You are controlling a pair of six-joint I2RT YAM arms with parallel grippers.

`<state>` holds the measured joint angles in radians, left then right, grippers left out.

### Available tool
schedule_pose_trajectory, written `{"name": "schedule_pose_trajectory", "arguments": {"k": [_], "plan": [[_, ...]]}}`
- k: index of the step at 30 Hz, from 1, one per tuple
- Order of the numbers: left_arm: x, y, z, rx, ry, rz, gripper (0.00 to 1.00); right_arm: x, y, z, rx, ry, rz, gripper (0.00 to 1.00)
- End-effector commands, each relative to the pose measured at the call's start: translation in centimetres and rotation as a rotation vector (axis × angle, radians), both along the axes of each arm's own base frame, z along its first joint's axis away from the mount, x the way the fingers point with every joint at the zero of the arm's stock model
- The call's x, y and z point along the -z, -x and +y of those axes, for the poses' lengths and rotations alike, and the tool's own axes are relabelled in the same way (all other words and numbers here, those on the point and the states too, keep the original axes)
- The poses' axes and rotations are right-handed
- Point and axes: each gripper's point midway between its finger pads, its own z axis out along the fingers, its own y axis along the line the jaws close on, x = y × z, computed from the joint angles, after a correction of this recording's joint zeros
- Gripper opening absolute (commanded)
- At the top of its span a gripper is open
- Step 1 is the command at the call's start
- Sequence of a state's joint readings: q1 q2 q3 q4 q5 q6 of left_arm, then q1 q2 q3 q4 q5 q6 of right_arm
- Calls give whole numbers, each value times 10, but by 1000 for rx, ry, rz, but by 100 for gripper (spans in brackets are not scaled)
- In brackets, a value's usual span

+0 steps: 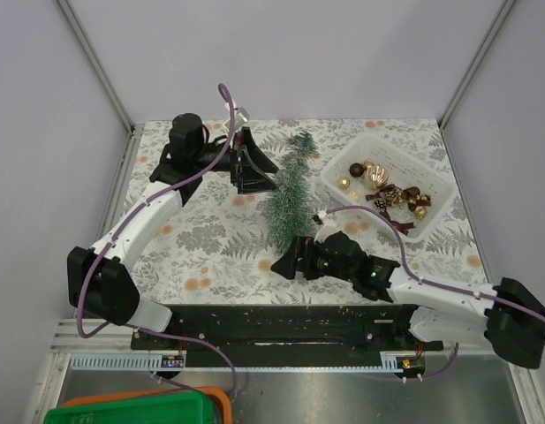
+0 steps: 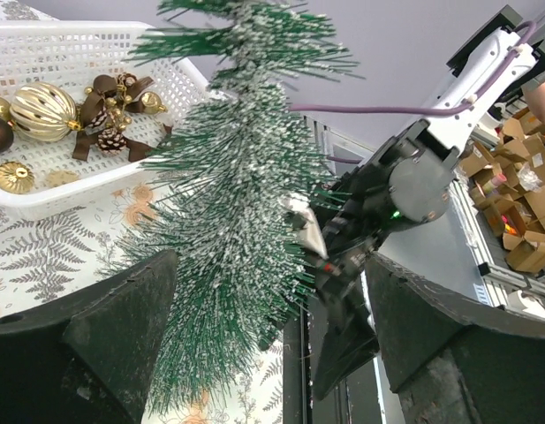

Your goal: Decorate the small christmas tree

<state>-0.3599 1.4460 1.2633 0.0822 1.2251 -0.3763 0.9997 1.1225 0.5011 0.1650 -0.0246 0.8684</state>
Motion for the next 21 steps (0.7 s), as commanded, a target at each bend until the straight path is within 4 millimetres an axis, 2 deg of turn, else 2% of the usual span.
{"name": "schedule_pose_trajectory", "arguments": {"k": [1, 5, 8, 11, 14, 16, 18, 19, 21], "plan": [[-38, 5, 5, -25, 19, -152, 91, -25, 22, -18, -15, -15, 38, 99], [-37, 2, 9, -54, 0, -140, 93, -41, 42, -30, -60, -76, 53, 99], [-38, 2, 12, -64, -5, -144, 94, -40, 51, -35, -76, -71, 79, 100], [-40, 2, 14, -76, -8, -147, 94, -34, 42, -39, -24, -24, 83, 99], [-39, 3, 15, -88, -11, -157, 94, -45, 22, -35, 52, -35, 5, 99], [-37, 1, 16, -105, -16, -168, 94, -59, 7, -26, 88, -70, -62, 100], [-34, -1, 17, -130, -26, -172, 94, -74, -3, -7, 68, -100, -108, 99], [-32, -3, 18, -141, -35, -170, 94, -68, -6, 4, 44, -79, -107, 99], [-28, -5, 20, -156, -51, -172, 94, -74, -11, 25, -1, -77, -130, 100]]}}
